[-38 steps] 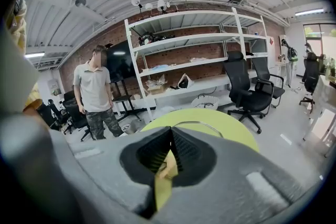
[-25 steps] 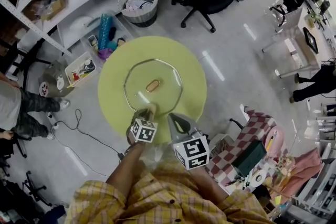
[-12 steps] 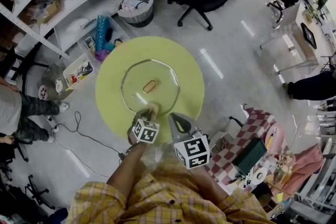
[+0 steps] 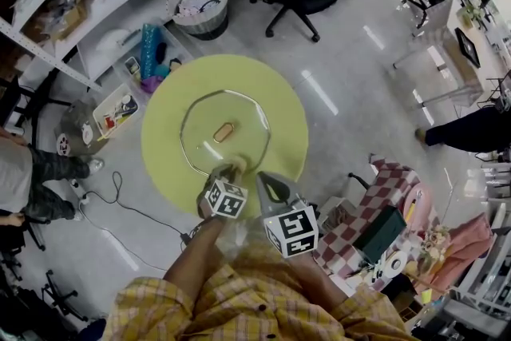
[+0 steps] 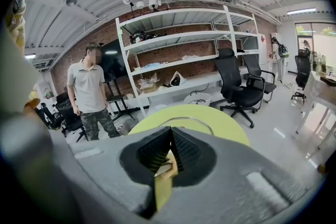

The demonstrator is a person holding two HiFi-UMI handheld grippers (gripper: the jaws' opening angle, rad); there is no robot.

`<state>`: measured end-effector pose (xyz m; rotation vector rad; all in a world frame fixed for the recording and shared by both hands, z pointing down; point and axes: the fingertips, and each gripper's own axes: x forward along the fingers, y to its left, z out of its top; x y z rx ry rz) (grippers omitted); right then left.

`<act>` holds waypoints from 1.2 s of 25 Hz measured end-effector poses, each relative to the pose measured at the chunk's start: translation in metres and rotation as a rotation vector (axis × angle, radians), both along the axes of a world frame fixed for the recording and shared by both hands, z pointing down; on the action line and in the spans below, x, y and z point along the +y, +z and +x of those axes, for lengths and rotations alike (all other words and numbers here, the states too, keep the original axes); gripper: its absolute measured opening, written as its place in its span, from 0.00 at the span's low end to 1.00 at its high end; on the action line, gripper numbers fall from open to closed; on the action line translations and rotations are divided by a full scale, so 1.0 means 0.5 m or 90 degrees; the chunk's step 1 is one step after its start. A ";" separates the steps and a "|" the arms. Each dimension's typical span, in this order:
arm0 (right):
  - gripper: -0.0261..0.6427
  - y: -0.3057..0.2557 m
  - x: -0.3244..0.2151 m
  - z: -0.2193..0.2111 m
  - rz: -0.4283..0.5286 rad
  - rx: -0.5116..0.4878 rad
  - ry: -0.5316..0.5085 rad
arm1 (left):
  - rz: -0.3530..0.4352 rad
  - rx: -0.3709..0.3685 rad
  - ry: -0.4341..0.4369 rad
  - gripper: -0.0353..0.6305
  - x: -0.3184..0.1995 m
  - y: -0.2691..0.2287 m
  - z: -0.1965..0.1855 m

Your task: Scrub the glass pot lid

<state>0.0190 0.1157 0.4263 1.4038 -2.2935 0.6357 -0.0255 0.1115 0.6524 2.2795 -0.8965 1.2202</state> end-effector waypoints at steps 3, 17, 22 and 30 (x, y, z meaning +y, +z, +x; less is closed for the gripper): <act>0.04 0.002 -0.005 0.002 -0.002 0.000 0.003 | 0.003 -0.003 0.016 0.10 -0.004 0.001 0.008; 0.03 0.006 -0.031 0.014 -0.003 -0.002 0.008 | 0.016 -0.038 0.080 0.10 -0.021 0.000 0.020; 0.04 0.009 -0.042 0.014 -0.005 0.003 0.004 | 0.026 -0.048 0.093 0.10 -0.041 -0.002 0.019; 0.04 0.007 -0.066 0.020 -0.002 0.000 0.007 | 0.037 -0.056 0.100 0.10 -0.087 -0.017 0.013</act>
